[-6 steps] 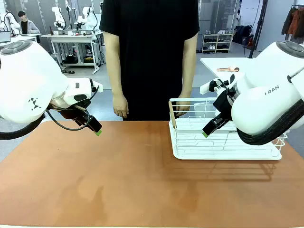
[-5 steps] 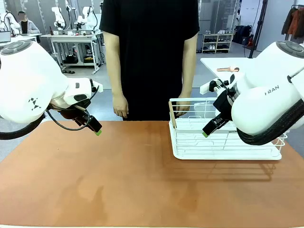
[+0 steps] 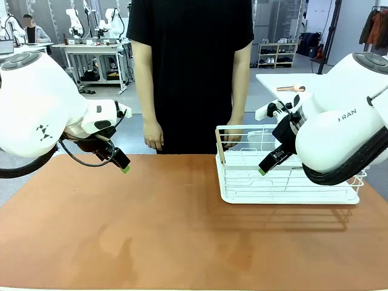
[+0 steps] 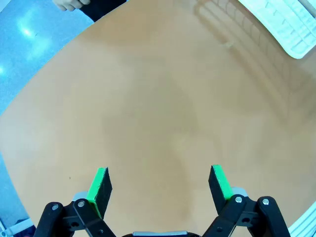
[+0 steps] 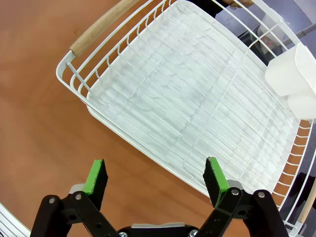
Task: Clean the table.
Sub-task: Pick up the Lint Roller when the human hands it over.
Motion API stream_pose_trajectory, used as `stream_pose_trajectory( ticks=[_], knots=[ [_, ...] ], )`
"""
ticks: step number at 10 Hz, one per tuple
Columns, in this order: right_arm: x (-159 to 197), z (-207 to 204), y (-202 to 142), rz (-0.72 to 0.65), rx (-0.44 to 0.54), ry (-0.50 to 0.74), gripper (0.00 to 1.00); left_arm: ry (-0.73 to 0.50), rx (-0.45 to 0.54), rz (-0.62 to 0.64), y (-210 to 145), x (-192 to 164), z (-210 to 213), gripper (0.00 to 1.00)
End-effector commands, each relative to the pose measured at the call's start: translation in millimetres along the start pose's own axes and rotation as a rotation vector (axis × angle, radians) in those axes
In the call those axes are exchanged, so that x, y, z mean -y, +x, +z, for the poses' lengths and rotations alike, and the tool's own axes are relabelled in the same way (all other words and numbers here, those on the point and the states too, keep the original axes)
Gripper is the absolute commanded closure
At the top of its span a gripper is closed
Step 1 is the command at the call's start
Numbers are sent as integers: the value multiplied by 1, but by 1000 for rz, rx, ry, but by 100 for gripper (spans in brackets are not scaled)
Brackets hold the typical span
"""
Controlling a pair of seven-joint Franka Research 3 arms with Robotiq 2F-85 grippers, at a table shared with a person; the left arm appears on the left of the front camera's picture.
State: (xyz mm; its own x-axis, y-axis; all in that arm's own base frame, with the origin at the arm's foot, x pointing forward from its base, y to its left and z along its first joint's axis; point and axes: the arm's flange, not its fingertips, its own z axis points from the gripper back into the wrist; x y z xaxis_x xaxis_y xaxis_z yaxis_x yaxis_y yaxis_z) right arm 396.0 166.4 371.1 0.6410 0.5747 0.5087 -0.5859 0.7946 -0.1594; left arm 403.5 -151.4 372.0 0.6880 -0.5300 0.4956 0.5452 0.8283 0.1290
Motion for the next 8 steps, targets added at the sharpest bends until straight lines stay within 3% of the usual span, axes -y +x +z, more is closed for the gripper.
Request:
stream_pose_trajectory(
  ticks=[1,4,6,8],
  knots=[
    [0,0,0,-1,0,1,0,0,0,1,0,0,0,0],
    [0,0,0,0,0,0,0,0,0,0,0,0,0,0],
    [37,57,15,-124,48,164,0,-208,38,211,29,-39,61,0],
    [93,107,14,-325,31,422,0,-552,38,451,30,-101,123,0]
  ],
)
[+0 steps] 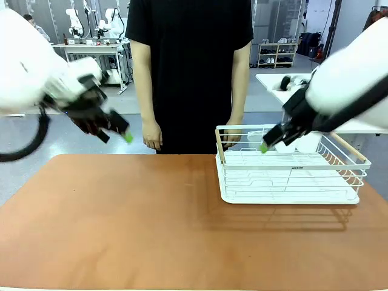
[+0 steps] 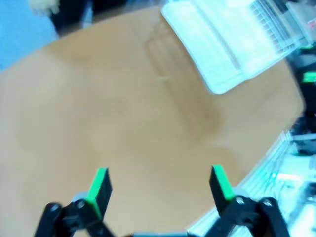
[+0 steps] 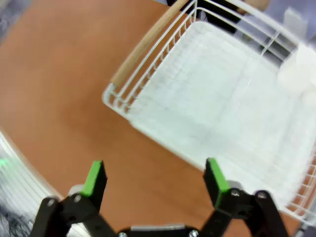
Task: Clean the table.
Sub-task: Pick up the Lint Roller when the human hands it over.
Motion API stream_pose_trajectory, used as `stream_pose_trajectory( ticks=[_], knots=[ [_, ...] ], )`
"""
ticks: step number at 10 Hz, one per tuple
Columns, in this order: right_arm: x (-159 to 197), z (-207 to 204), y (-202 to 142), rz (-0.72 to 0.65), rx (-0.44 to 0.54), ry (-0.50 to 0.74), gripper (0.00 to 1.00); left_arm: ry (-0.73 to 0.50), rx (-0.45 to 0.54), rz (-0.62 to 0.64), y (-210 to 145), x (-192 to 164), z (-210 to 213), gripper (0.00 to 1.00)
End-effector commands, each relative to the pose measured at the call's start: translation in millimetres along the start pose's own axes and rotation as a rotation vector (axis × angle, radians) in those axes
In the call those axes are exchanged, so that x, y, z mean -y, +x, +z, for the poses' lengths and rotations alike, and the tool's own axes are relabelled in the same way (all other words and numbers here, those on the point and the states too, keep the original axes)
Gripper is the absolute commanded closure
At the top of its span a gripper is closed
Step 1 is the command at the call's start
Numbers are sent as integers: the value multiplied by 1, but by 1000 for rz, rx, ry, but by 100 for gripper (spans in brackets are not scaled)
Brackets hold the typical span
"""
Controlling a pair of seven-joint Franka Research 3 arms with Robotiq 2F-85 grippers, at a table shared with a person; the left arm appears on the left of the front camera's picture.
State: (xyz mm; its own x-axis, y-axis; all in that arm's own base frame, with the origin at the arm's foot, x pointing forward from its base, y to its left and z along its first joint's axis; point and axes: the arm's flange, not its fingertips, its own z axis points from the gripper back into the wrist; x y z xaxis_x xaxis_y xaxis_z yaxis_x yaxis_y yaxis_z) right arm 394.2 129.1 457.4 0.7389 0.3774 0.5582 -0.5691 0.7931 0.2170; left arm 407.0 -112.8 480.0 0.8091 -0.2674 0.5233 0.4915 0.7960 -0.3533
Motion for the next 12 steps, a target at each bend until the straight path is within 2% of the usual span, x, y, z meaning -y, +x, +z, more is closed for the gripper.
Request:
stream_pose_trajectory(
  ticks=[1,2,3,4,5,6,8,9,11,12],
  knots=[
    [61,71,3,-226,-4,225,0,-311,31,302,9,-62,82,0],
    [79,99,-4,-315,42,354,0,-465,110,406,2,-85,113,0],
    [102,124,-18,-406,108,491,0,-554,199,495,-10,-110,138,0],
    [166,161,-59,-609,154,644,0,-568,244,619,-48,-158,180,0],
    [170,162,-62,-617,149,650,0,-570,226,628,-52,-162,184,0],
    [189,172,-81,-655,150,681,0,-621,243,643,-71,-180,202,0],
    [220,176,-118,-725,185,734,0,-720,413,729,-113,-226,233,0],
    [234,170,-133,-745,170,766,0,-758,421,749,-129,-243,237,0],
    [257,154,-146,-808,171,791,0,-774,464,867,-146,-272,227,0],
    [259,150,-146,-776,171,778,0,-766,469,885,-148,-279,220,0]
  ],
)
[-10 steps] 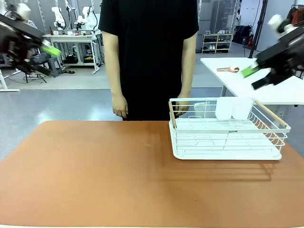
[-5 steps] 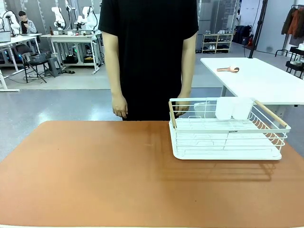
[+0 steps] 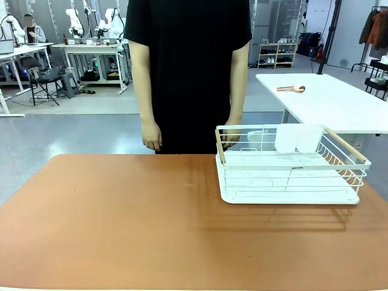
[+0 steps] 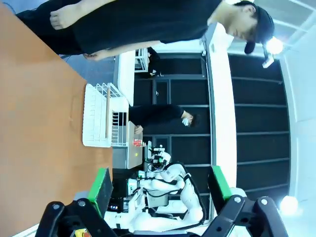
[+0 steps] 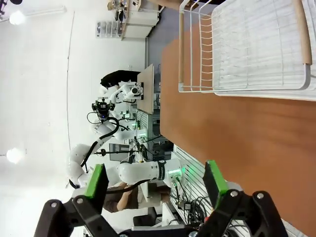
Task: Clean the table.
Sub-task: Pick up the Lint Roller when the human hands it over.
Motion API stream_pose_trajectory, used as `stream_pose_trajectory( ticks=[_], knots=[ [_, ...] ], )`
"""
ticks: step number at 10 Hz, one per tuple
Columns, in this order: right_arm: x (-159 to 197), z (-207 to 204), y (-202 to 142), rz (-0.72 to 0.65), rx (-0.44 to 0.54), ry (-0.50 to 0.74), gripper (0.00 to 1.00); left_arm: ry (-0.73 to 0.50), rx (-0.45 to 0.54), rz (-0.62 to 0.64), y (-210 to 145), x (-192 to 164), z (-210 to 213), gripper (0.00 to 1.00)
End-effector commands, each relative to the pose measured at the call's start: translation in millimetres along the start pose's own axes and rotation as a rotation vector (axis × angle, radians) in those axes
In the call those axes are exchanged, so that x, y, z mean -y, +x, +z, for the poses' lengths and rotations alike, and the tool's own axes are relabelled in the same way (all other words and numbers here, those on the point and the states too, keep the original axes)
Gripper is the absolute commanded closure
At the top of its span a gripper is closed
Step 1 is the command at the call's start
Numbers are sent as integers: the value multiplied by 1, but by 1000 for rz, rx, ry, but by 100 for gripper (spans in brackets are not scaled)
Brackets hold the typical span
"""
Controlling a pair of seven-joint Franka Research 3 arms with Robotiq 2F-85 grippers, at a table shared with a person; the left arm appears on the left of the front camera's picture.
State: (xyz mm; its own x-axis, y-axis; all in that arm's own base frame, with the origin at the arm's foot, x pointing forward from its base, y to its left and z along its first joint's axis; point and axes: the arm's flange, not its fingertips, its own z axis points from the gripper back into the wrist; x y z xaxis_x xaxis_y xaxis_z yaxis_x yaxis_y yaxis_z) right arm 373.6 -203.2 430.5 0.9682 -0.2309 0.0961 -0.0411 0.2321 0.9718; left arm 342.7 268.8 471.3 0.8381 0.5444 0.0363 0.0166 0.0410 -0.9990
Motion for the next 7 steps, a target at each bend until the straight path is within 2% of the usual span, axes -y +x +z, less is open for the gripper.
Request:
stream_pose_trajectory(
  ticks=[1,7],
  knots=[
    [-10,4,-7,4,6,3,0,4,-18,-37,-8,16,2,0],
    [-10,4,-7,4,6,3,0,4,-18,-37,-8,16,2,0]
  ],
)
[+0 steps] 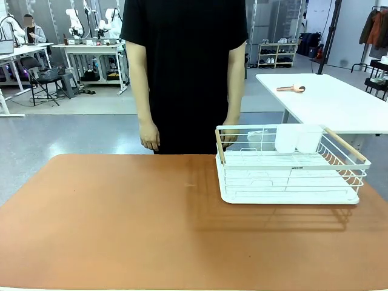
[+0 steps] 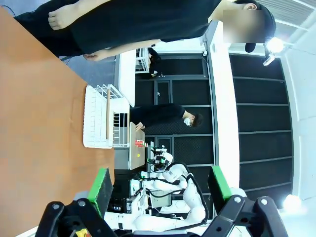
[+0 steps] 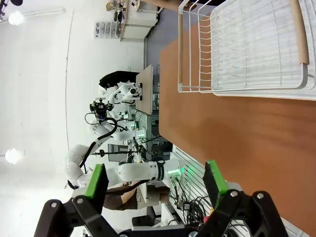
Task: Clean the table.
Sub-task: Pick up the Lint Roller when the human hands it over.
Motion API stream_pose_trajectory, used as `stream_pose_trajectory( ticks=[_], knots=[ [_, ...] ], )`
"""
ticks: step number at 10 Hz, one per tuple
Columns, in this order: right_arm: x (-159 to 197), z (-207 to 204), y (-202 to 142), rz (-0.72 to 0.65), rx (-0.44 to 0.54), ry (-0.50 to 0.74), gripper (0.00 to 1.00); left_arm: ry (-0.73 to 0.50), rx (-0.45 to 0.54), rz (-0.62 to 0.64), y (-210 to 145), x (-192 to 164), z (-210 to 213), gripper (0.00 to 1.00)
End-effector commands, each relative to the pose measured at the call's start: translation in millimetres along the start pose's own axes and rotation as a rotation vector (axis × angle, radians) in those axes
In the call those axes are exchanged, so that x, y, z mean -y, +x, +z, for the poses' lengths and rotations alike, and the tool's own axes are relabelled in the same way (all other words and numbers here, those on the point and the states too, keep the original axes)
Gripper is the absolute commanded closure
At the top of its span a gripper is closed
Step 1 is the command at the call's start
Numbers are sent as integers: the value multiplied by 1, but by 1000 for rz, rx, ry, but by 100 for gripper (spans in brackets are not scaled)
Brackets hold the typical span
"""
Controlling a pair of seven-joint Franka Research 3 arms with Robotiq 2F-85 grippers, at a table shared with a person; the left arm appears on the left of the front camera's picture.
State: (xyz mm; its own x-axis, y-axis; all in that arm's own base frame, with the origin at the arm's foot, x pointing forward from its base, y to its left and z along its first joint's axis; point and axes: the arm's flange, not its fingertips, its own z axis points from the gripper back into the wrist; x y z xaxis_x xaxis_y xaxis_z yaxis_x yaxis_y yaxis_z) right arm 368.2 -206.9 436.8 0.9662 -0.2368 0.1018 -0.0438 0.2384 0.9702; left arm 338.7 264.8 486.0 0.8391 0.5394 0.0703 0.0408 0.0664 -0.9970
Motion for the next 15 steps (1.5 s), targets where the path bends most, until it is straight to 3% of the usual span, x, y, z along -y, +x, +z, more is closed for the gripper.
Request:
stream_pose_trajectory(
  ticks=[1,15],
  knots=[
    [-4,-2,-3,-1,-1,9,0,-5,-14,-3,-3,2,3,0],
    [-4,-2,-3,-1,-1,9,0,-5,-14,-3,-3,2,3,0]
  ],
)
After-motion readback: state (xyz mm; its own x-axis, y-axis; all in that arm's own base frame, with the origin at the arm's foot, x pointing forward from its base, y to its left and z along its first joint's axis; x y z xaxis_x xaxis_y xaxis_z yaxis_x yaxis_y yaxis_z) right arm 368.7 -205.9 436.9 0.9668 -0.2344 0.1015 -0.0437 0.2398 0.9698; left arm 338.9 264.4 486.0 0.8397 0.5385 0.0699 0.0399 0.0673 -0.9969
